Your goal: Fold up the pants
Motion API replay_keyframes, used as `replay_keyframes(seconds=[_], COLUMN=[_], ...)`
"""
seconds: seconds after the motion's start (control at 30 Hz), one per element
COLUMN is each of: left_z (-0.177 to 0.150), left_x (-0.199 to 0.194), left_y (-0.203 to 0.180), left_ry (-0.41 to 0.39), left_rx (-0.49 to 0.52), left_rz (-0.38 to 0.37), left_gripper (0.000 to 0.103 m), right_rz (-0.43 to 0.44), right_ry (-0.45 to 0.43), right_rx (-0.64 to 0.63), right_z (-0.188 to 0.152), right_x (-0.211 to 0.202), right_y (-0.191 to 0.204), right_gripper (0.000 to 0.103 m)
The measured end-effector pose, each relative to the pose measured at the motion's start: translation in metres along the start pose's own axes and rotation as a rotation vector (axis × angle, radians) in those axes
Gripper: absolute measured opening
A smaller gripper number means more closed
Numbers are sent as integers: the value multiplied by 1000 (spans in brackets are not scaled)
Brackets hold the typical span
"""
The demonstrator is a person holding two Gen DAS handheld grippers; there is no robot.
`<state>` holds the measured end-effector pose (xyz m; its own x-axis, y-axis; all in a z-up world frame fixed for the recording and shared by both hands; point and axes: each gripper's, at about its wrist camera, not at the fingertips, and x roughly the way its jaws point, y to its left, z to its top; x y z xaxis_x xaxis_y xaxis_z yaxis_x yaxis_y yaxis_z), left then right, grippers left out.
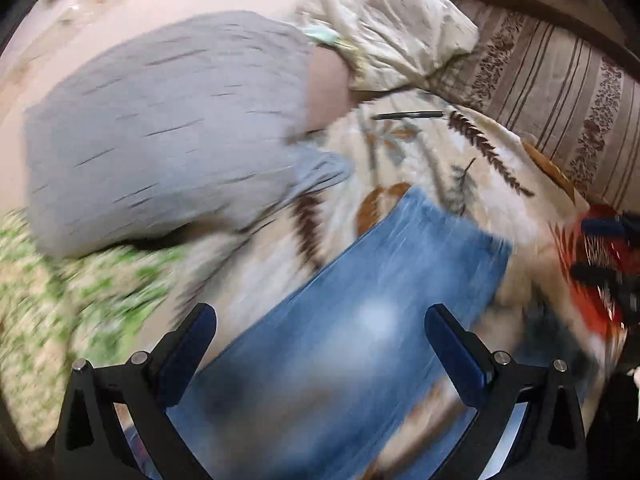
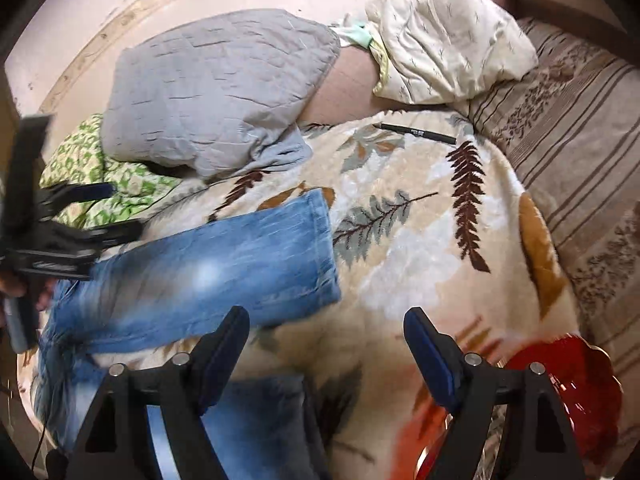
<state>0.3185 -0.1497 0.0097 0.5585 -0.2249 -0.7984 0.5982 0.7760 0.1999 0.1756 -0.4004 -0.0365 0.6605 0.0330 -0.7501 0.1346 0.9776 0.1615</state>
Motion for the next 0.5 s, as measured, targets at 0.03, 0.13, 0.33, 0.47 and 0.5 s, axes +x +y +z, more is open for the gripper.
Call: replay_keyframes(seconds=[0.03,0.13,0.33,0.47,0.5], left_z=[-9,-49,-148,-209,-224], left_x=[-14,-59,-124,-155,-161], left_y=[10,46,106,134,139], left_ry=[-4,-5,55,128,144], left_rx=[-10,-62,-187,-244,-260], left_rz=[13,70,204,274,271], left_gripper=[103,103,103,103,103], right_rz=[-1,-3,17,25,25], right_ry=[-3,-7,3,27,36], right_rx=[-14,-55,-164,-206,-215], right_z=[-4,-12,-27,-35,-38], right_x=[-10,-23,-39,-37,-36], right_y=[5,17,56,74,78], right_gripper=[82,82,82,82,82])
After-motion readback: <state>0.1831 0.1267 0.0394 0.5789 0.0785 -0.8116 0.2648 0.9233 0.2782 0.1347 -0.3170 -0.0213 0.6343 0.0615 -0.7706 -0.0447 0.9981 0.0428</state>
